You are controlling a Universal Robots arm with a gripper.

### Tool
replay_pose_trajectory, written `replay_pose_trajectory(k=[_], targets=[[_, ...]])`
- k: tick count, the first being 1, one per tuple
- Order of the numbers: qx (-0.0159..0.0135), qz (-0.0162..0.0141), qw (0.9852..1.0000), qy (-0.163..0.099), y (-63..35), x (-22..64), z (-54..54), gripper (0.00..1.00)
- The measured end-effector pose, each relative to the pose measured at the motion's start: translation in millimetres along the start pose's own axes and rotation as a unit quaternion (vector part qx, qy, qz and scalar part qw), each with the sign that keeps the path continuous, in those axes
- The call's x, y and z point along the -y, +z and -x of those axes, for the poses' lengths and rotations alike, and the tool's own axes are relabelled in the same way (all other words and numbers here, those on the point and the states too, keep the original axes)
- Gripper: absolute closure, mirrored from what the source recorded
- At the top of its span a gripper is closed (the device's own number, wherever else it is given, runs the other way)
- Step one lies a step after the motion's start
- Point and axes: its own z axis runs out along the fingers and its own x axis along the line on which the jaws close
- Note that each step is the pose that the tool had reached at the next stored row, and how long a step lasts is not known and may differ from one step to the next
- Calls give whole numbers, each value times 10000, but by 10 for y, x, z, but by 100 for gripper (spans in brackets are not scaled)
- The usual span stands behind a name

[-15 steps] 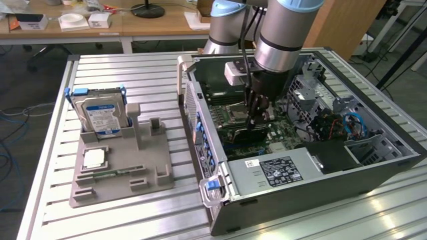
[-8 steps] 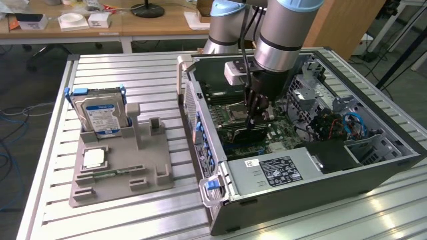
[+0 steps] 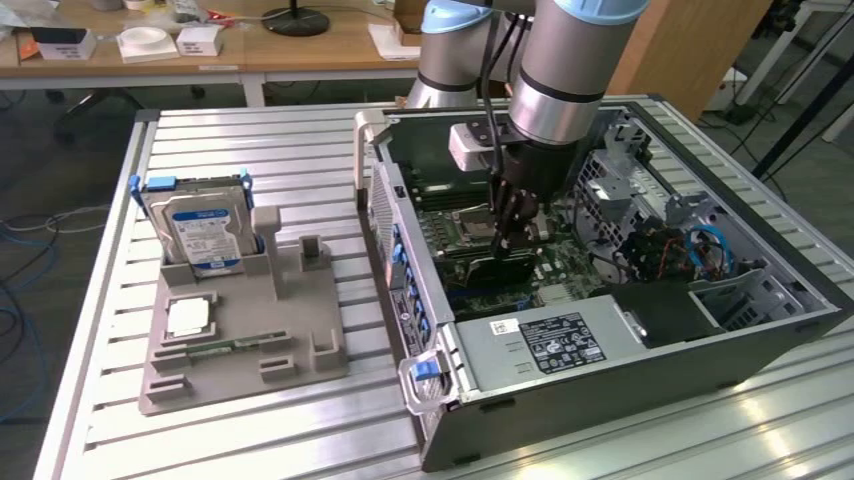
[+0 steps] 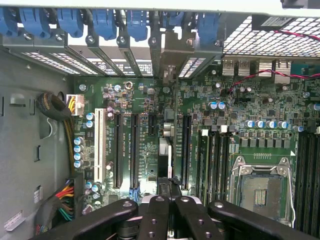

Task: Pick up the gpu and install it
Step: 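Press down on the gpu until it lock into place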

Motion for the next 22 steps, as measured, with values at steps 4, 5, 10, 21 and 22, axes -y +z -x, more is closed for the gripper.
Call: replay_pose_trajectory(k=[4,5,10,21,22], targets=[[0,0,10000,0,40,0,0,89],[0,0,10000,0,58,1,0,89],[-2,0,10000,0,100,-12,0,89],[-2,-7,10000,0,102,-165,1,89],[-2,-9,10000,0,102,-181,1,89]])
